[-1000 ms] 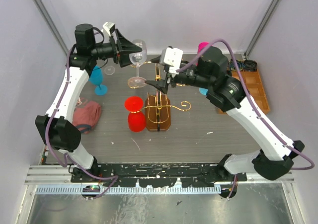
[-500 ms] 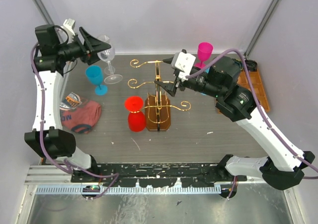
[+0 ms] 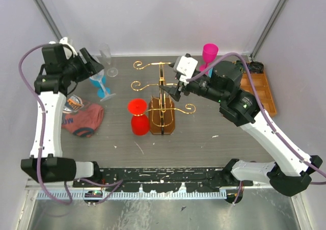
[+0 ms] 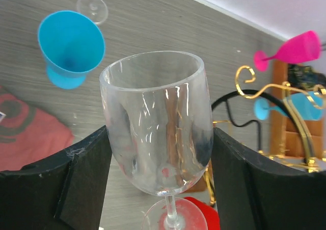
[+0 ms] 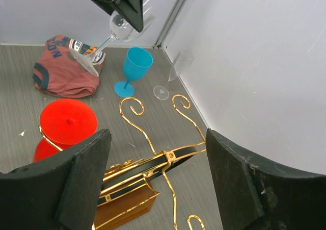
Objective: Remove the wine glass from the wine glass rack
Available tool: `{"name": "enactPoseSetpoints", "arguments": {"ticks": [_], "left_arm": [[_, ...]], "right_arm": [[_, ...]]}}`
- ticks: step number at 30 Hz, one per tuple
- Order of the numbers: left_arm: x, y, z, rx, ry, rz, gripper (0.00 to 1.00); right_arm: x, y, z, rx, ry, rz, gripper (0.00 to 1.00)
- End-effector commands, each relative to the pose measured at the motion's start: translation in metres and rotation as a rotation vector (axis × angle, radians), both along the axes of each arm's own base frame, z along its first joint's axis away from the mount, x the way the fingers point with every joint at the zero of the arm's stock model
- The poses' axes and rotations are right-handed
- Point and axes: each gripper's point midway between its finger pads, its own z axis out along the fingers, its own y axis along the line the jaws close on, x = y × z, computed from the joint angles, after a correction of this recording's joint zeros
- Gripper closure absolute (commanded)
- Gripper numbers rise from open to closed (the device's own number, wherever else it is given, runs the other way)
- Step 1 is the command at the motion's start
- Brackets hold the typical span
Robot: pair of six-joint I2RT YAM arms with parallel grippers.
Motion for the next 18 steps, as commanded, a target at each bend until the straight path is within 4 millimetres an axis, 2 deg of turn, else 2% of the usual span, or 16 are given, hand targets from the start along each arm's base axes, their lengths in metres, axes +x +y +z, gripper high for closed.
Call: {"name": "enactPoseSetpoints", "arguments": {"ticks": [1, 2, 3, 4, 11, 18], "left_arm": [[0.008, 0.015, 0.029, 0.219, -0.249, 0.103, 0.47], [0.006, 0.015, 0.023, 0.257, -0.271, 0.11, 0.47], [0.007, 0.011, 0.026, 0.267, -0.305, 0.106, 0.47], [0.006, 0.011, 0.016, 0.285, -0.315, 0.11, 0.46], [-0.002, 0.018, -0.009, 0.32, -0.432, 0.202, 0.48], [0.008, 0.016, -0.029, 0.339, -0.49, 0.272, 0.49]], "right_arm": [[0.0, -0.006, 0.016, 0.044, -0.042, -0.028, 0.2], [0.001, -0.005, 0.014, 0.04, -0.04, -0.031, 0.19], [0.003, -0.005, 0.013, 0.037, -0.039, -0.036, 0.2], [0.004, -0.005, 0.012, 0.033, -0.038, -0.041, 0.19], [0.009, -0.004, 0.002, 0.008, -0.039, -0.051, 0.18], [0.016, -0.004, -0.006, -0.025, -0.052, -0.069, 0.18]]}}
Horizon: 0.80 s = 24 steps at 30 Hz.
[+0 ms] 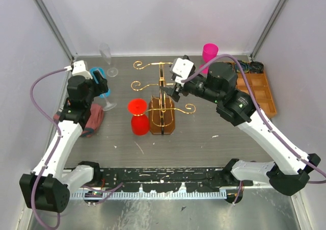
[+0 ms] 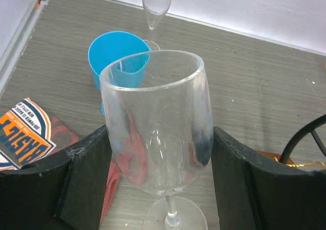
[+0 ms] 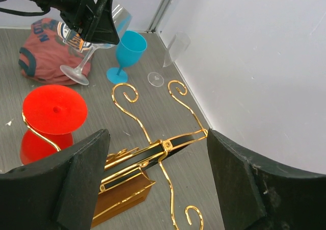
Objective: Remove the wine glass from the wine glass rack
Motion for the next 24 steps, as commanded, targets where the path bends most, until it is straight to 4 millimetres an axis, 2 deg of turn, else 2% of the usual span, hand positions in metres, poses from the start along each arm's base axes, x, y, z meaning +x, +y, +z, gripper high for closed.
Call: {"name": "enactPoseSetpoints", "arguments": {"ticks": [1, 8, 16, 24], "left_arm": [[0.017, 0.001, 0.044, 0.021, -0.223, 0.079, 0.49], [0.026, -0.018, 0.039, 0.171, -0.304, 0.145, 0.48], [0.024, -0.009, 0.006, 0.183, -0.345, 0.303, 0.46], [0.032, -0.017, -0.027, 0.185, -0.354, 0.32, 0.45]], "right_arm": [[0.006, -0.001, 0.013, 0.018, -0.059, -0.019, 0.18], [0.012, -0.005, 0.013, 0.019, -0.068, -0.032, 0.17], [0.017, -0.002, 0.002, 0.027, -0.061, -0.027, 0.17], [0.021, 0.001, -0.003, 0.041, -0.038, -0.023, 0.17]]}}
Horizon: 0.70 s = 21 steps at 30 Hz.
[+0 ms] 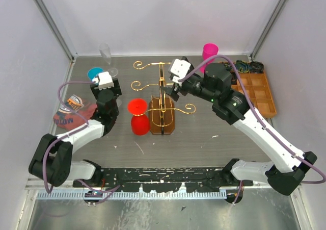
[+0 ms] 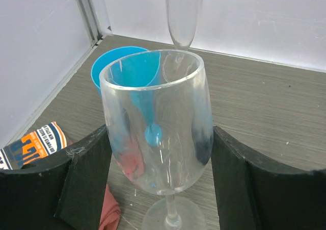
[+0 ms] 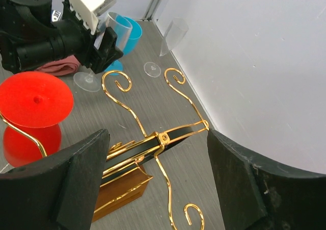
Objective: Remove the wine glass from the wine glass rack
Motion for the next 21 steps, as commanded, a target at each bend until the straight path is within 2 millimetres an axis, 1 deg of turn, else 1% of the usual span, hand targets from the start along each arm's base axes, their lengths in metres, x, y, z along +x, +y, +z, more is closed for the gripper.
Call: {"name": "enactPoseSetpoints", "arguments": {"ticks": [1, 7, 16, 21], "left_arm": [[0.002, 0.003, 0.024, -0.057, -0.163, 0.063, 0.45], [-0.004, 0.003, 0.011, -0.039, -0.194, 0.082, 0.44], [-0.02, 0.011, -0.022, -0.011, -0.179, 0.122, 0.45], [-0.02, 0.01, -0.03, 0.0, -0.17, 0.125, 0.45]], "right_arm": [[0.002, 0.001, 0.023, 0.067, -0.05, 0.005, 0.18], [0.0, -0.003, 0.025, 0.077, -0.056, -0.005, 0.18], [0.001, -0.003, 0.02, 0.087, -0.046, -0.016, 0.18], [0.002, -0.002, 0.019, 0.086, -0.039, -0.013, 0.18]]}}
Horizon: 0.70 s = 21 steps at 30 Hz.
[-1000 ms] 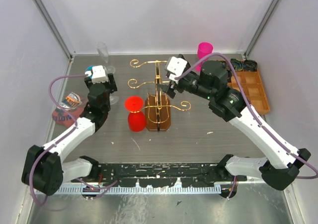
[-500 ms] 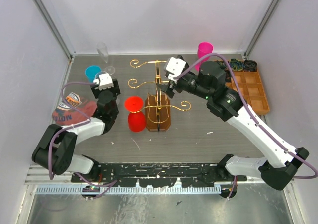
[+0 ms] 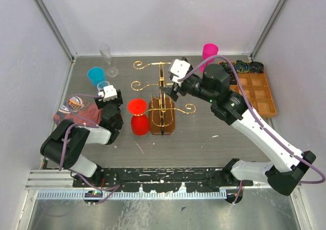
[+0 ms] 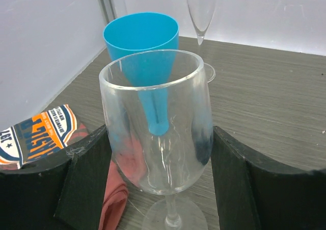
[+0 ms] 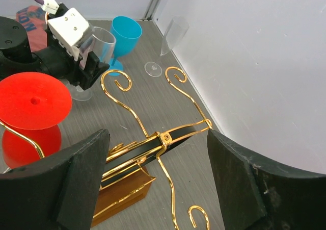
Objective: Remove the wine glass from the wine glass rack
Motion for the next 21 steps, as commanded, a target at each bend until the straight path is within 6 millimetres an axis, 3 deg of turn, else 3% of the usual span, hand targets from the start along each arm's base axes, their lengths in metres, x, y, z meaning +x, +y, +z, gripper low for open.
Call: {"name": "enactPoseSetpoints", "arguments": {"ticks": [1, 7, 21], "left_arm": [[-0.002, 0.003, 0.022, -0.061, -0.118, 0.045, 0.44], [0.002, 0.0, 0.011, -0.04, -0.097, 0.055, 0.42], [0.009, -0.002, 0.012, -0.025, -0.091, 0.076, 0.36]], "right_arm": [[-0.002, -0.003, 0.027, 0.072, -0.05, -0.004, 0.18], [0.0, -0.002, 0.023, 0.068, -0.041, -0.007, 0.18], [0.004, -0.002, 0.016, 0.06, -0.034, -0.011, 0.18]]}}
